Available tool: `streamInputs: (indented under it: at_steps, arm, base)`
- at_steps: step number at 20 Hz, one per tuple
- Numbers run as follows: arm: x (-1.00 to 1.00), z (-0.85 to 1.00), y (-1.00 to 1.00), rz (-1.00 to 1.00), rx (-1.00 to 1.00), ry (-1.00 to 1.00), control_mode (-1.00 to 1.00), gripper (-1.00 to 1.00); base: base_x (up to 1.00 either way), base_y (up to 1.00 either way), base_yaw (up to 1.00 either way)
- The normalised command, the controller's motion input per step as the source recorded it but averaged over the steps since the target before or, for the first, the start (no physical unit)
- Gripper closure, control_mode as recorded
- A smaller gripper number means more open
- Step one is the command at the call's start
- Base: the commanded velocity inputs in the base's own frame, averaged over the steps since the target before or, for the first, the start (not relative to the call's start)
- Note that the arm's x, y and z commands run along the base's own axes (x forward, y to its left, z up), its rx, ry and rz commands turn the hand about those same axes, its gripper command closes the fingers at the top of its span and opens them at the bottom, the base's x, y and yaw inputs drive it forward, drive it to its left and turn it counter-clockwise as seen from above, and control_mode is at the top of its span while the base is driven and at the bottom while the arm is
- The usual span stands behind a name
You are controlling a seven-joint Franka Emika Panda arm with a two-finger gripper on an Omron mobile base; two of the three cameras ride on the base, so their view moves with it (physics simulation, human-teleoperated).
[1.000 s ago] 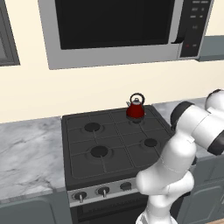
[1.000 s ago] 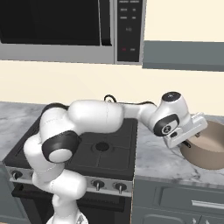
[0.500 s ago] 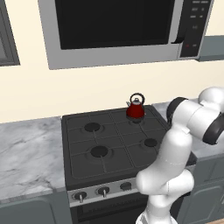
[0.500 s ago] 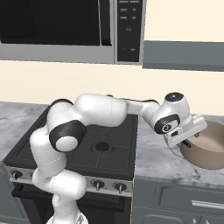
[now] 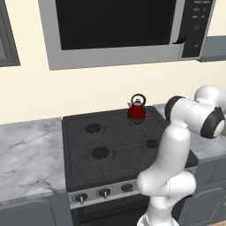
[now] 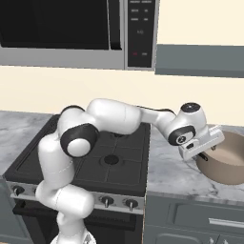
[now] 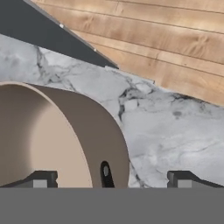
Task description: Pick the kettle from the cabinet and place it on a stove burner. Then pick the pot from the counter and place it on another stove burner. Finally, turn both burners on.
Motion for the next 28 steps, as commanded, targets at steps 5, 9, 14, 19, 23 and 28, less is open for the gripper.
streamInputs:
  at_steps: [5, 9, 14, 19, 23, 28]
  arm:
    - [0.19, -0.11, -0.11, 0.00, 0.02, 0.00, -1.00, -1.00]
    - [0.12, -0.12, -0.12, 0.00, 0.02, 0.00, -1.00, -1.00]
    - [0.10, -0.14, -0.14, 0.00, 0.03, 0.00, -1.00, -1.00]
    - [0.10, -0.15, -0.15, 0.00, 0.03, 0.00, -1.00, -1.00]
    - [0.10, -0.14, -0.14, 0.00, 0.03, 0.00, -1.00, -1.00]
    - [0.13, -0.10, -0.05, 0.00, 0.04, 0.00, -1.00, -1.00]
  base:
    - [0.00, 0.00, 0.00]
    - [0.00, 0.00, 0.00]
    - [0.00, 0.00, 0.00]
    - [0.00, 0.00, 0.00]
    - [0.00, 0.00, 0.00]
    - [0.00, 0.00, 0.00]
